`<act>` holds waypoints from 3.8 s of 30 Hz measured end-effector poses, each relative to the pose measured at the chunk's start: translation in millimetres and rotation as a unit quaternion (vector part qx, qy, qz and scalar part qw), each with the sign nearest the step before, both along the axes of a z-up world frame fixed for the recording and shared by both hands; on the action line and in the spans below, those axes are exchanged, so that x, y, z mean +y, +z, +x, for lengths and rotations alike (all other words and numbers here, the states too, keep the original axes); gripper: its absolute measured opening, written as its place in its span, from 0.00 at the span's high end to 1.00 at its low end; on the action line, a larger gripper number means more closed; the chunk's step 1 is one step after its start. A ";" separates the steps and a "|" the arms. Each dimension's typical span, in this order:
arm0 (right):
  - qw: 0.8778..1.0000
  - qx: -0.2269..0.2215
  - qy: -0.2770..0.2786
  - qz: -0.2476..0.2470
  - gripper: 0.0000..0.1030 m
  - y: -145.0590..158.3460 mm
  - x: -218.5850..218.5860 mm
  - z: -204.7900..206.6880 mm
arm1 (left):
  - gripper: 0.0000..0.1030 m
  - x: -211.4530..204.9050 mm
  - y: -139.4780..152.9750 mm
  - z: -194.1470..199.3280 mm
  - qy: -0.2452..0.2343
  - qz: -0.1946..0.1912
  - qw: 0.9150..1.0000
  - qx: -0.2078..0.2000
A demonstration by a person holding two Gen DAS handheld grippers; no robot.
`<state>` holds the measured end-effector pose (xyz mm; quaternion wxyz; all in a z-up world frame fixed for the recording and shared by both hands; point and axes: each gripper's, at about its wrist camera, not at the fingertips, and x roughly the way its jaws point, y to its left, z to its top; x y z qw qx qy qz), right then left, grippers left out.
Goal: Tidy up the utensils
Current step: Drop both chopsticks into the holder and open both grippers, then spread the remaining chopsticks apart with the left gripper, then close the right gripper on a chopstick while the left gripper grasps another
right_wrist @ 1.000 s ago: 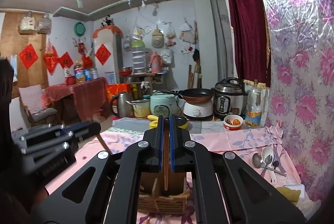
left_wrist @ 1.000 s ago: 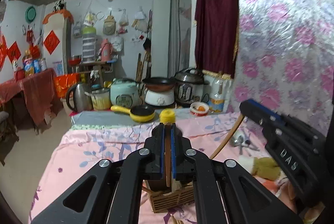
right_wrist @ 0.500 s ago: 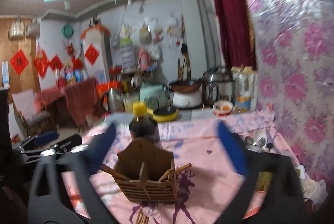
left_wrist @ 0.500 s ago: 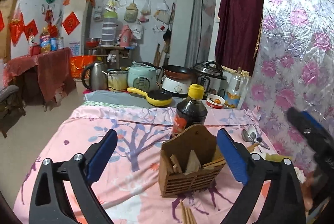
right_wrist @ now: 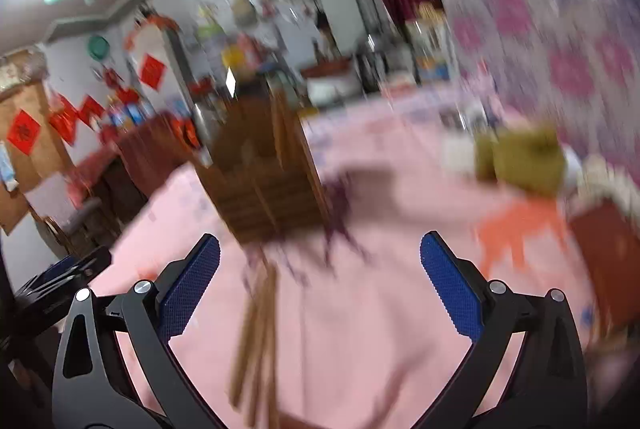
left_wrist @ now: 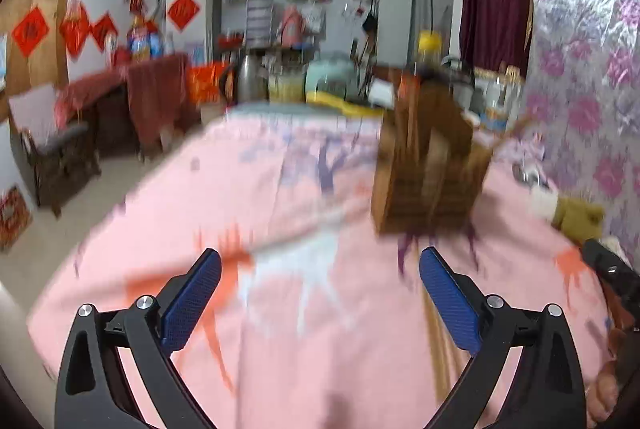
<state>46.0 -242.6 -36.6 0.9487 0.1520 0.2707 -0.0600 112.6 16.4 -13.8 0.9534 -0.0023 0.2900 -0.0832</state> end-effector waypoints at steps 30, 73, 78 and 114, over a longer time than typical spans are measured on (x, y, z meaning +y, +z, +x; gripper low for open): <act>0.997 0.078 0.013 0.017 0.06 -58.8 -19.2 -26.3 | 0.05 -39.5 -92.0 -30.7 -0.106 0.062 0.989 0.087; 0.991 0.089 0.043 0.084 0.06 -63.4 -29.0 -25.7 | 0.05 -70.9 -95.4 -25.3 -0.113 0.148 0.979 0.076; 0.991 0.090 0.040 0.090 0.06 -63.4 -31.5 -26.3 | 0.04 -69.6 -94.1 -7.1 -0.054 0.186 0.978 0.076; 0.982 0.078 0.162 -0.054 0.47 -58.0 34.2 -33.3 | 0.92 -4.9 -93.7 -4.3 -0.038 0.099 0.989 0.104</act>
